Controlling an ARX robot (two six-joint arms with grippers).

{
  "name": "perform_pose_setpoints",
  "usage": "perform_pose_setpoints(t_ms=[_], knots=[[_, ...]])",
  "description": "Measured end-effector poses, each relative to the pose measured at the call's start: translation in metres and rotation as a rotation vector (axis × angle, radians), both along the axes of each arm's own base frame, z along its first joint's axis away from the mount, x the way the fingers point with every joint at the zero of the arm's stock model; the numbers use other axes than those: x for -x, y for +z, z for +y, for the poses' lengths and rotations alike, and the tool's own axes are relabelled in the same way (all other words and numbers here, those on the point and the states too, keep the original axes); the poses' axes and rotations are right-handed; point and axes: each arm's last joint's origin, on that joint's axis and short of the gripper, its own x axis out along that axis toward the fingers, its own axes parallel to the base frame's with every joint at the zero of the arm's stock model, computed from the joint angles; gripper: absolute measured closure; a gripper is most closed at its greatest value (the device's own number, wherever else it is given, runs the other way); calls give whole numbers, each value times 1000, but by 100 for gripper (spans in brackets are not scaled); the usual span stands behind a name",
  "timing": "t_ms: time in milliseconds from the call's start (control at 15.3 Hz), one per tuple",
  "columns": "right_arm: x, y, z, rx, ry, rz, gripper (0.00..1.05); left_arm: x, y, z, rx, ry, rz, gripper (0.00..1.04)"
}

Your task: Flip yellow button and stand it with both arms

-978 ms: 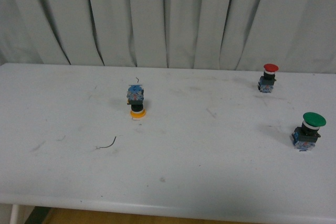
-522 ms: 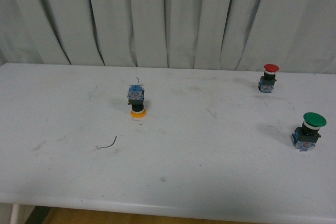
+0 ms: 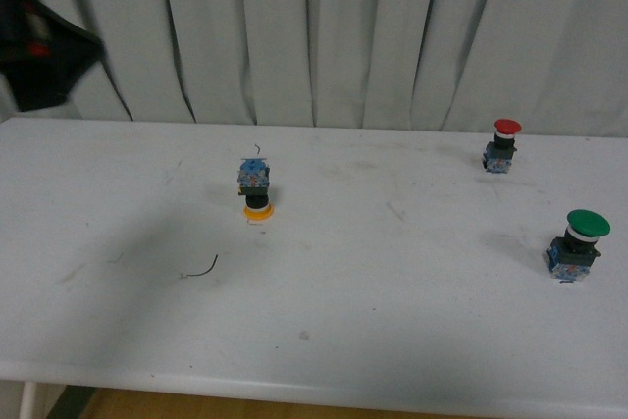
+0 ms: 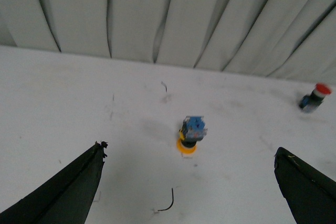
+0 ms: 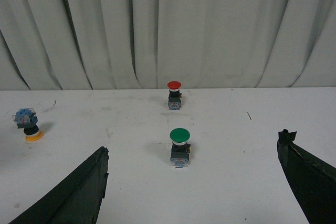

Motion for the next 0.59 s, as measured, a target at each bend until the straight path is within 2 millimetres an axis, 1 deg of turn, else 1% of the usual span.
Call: perform_pose_setpoints(t_ms=[65, 130, 196, 261, 457, 522, 587], knots=[[0, 0, 0, 0, 0, 0, 6, -34, -8, -11, -42, -12, 90, 7], [0, 0, 0, 0, 0, -1, 6, -62, -16, -22, -75, -27, 153, 7], [0, 0, 0, 0, 0, -1, 6, -96, -25, -37, -115, -35, 212, 7], [0, 0, 0, 0, 0, 0, 6, -125, -28, -54, -133, -56, 246, 7], [0, 0, 0, 0, 0, 0, 6, -167, -27, -76, -146, -58, 294, 7], [0, 0, 0, 0, 0, 0, 6, -180, -34, -80, -148, -36, 331, 7], [0, 0, 0, 0, 0, 0, 6, -186, -41, -82, -152, -29, 359, 7]])
